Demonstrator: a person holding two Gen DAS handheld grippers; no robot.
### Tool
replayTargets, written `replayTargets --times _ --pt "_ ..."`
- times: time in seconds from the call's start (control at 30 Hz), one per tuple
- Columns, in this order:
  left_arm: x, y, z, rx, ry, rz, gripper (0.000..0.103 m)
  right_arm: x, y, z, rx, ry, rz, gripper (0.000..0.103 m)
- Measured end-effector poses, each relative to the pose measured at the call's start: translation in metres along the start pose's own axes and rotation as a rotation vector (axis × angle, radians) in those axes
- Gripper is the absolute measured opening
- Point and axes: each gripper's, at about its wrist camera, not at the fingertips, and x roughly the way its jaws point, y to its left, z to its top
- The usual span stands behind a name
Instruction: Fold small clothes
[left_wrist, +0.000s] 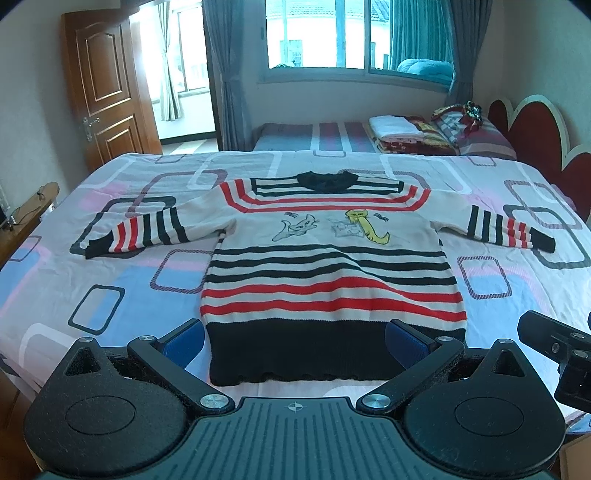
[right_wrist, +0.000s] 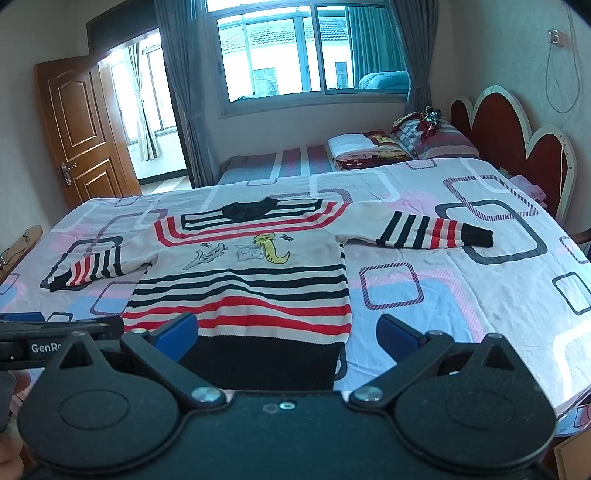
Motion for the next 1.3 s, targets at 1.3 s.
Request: replayTargets --times 1.3 --pt "0.0065 0.0034 -0.0019 0.042 0.020 0.041 0.103 0.0094 0.0093 -0.0023 -0.020 0.027 0.001 0.102"
